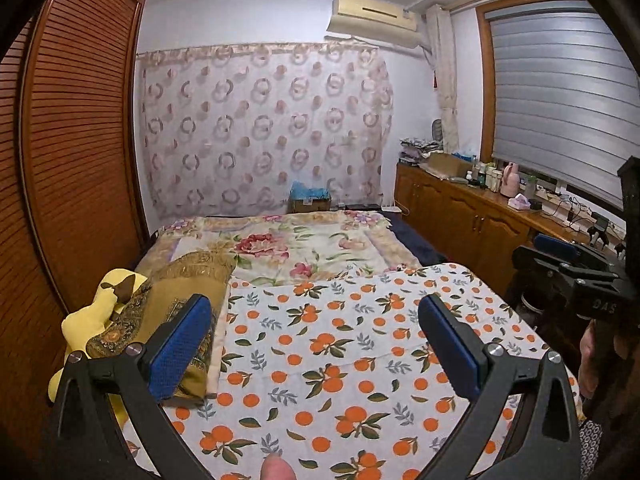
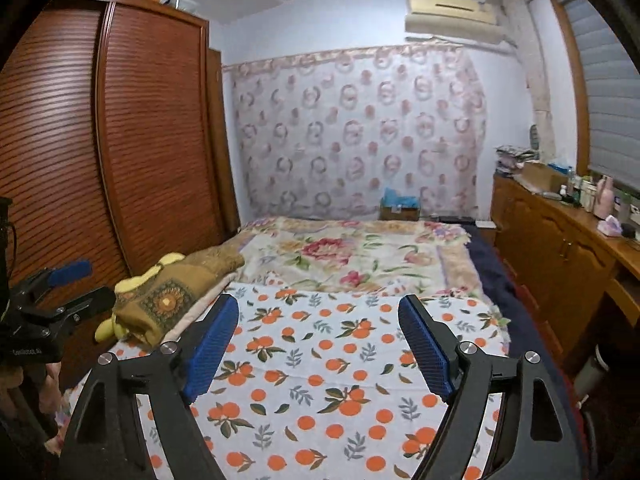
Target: Fold small clothes
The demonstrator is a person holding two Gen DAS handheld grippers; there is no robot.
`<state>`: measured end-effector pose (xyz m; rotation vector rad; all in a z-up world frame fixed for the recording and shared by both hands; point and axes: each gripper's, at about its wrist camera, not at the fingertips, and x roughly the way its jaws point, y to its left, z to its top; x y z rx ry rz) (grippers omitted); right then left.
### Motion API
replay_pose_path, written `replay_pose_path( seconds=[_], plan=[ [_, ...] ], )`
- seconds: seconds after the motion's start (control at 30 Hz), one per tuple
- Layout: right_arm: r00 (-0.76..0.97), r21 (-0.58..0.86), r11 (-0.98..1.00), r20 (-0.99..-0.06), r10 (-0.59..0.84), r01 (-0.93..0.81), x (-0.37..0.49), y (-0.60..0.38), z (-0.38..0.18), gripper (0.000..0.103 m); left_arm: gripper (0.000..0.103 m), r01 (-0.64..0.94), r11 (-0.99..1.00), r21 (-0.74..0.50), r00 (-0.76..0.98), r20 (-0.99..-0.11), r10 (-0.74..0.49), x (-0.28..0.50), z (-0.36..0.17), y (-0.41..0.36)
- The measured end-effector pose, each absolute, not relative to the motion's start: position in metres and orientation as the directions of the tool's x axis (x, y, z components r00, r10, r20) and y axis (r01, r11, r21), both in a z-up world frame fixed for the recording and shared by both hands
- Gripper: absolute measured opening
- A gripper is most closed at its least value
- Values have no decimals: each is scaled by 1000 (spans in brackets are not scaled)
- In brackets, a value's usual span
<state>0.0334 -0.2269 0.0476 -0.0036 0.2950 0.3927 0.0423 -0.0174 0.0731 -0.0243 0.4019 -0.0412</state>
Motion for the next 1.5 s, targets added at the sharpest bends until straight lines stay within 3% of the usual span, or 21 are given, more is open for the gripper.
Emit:
replay_pose_path(
  seconds=[0.47, 1.5],
  plan=[
    [919, 47, 945, -220, 326, -324, -4, -214, 40, 84, 103, -6, 1000, -18, 936, -353, 0, 22, 99, -24],
    [913, 33, 939, -227, 340, -342, 14, -228, 42, 84, 103, -14, 1000, -25, 933, -359, 4, 16, 97, -19]
  ],
)
